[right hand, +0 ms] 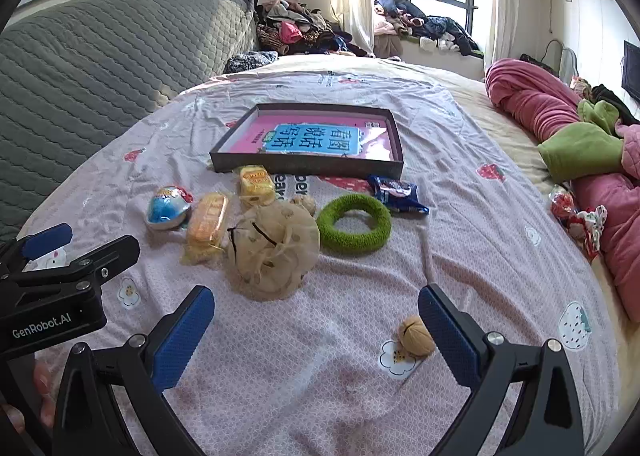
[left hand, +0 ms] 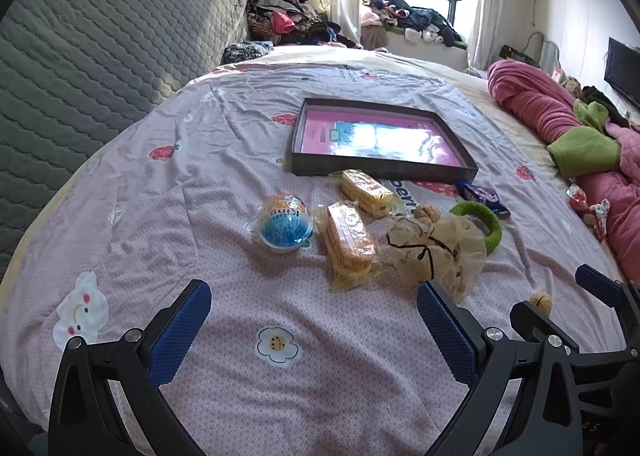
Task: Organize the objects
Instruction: 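Move both tools toward the blue egg and the mesh bag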
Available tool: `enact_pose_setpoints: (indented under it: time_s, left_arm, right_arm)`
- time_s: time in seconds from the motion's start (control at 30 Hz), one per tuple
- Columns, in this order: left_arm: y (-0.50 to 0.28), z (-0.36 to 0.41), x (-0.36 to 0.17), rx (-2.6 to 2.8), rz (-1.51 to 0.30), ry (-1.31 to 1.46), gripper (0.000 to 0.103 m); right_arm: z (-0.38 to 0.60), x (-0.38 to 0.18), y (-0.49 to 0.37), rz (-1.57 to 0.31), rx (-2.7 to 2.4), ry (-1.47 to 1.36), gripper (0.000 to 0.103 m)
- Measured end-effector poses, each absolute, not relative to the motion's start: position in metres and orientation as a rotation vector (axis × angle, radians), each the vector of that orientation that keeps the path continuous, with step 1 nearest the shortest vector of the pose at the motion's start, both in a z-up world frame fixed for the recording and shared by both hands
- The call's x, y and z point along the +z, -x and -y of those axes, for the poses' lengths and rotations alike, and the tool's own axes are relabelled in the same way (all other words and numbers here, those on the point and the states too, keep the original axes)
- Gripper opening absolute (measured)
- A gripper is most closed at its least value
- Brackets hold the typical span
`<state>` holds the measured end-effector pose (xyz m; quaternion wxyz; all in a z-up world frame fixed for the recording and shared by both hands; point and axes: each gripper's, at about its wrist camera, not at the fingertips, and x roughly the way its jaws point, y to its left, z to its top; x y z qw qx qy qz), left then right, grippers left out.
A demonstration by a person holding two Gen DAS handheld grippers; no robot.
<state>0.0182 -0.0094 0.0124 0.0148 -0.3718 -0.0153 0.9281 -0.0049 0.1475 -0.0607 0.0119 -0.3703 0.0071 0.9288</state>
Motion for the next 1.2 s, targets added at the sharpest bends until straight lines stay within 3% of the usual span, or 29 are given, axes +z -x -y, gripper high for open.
enact_pose_setpoints:
  time_s: [0.8, 1.2]
  left_arm:
    - [-0.015, 0.023, 0.029, 2.850, 0.099, 1.113, 0.102]
    - [0.009, 0.040, 0.034, 2.847, 0.053, 1.081, 0.102]
  right_arm:
    - [-0.146, -0.044, 0.011, -0.085, 2.924, 1.140, 0.103]
    - [-0.129, -0.044, 0.036, -0.018, 2.937, 1.174, 0.103]
